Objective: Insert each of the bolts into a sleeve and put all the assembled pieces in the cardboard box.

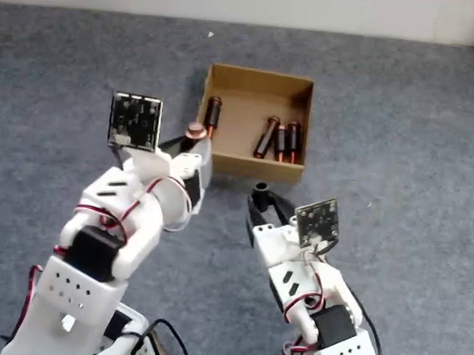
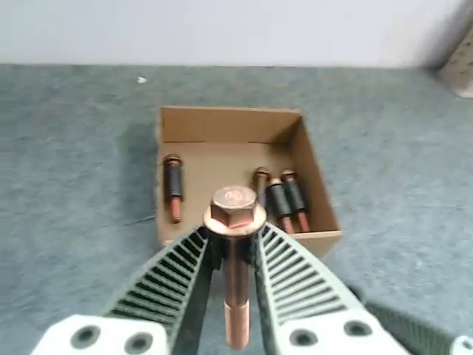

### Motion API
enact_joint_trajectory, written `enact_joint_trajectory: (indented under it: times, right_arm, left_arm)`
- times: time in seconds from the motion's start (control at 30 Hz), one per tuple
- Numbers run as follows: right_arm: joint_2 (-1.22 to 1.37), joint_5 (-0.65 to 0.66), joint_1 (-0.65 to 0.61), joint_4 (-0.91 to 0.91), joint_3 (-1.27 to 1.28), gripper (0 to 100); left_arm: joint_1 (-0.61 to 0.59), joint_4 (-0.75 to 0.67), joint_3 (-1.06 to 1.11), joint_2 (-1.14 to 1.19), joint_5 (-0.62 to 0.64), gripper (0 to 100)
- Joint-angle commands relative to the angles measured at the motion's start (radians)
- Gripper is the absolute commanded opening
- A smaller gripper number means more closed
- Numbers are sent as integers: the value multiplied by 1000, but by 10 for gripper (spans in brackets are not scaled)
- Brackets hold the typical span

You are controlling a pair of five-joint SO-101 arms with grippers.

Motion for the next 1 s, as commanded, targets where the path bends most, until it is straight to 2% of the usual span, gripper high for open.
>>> enact_joint_trajectory:
  times: [0.0, 0.1, 0.27, 0.73, 0.97]
  right_arm:
    - [-28, 2, -79, -33, 39, 5]
    - [-28, 5, -114, -33, 39, 5]
    - [-28, 137, -133, -33, 41, 5]
    - [-28, 141, -124, -35, 62, 5]
    - [-28, 140, -61, -35, 64, 5]
  left_arm:
    - [79, -141, 45, -25, 60, 5]
    - [113, -230, 97, -25, 72, 5]
    - [170, -324, 162, -25, 72, 5]
    - [199, -325, 254, -25, 64, 5]
    - [199, -322, 306, -27, 63, 5]
